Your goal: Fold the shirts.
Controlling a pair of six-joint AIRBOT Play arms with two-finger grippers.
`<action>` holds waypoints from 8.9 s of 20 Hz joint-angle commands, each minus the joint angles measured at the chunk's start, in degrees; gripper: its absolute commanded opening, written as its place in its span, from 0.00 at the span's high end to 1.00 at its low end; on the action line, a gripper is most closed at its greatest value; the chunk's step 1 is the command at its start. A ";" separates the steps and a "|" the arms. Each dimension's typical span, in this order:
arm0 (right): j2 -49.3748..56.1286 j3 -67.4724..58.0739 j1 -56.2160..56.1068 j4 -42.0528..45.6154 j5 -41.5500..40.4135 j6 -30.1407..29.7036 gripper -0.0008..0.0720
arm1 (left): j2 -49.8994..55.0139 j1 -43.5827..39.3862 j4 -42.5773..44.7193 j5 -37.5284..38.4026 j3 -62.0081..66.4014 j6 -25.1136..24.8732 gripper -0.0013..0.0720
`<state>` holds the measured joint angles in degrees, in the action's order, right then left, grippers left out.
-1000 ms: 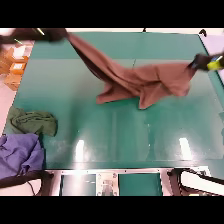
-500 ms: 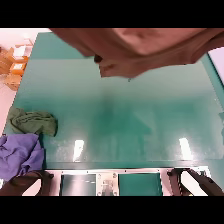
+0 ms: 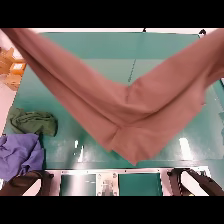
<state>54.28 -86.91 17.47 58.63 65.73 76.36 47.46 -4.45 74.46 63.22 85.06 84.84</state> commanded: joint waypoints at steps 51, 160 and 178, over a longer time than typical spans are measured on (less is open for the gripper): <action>-3.43 -33.77 23.37 -22.51 -6.62 3.15 0.96 | 3.19 0.02 -0.85 -7.72 38.97 -5.31 0.95; 2.89 57.22 16.96 -1.29 5.68 9.22 0.96 | 10.95 4.57 -16.48 -12.76 -54.27 4.00 0.95; 12.48 28.35 8.92 -8.57 2.71 12.81 0.96 | 24.85 4.50 -9.33 -0.68 -16.85 7.48 0.95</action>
<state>60.05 -52.21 29.06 51.66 71.07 88.14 65.47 0.05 68.10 63.59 59.68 92.90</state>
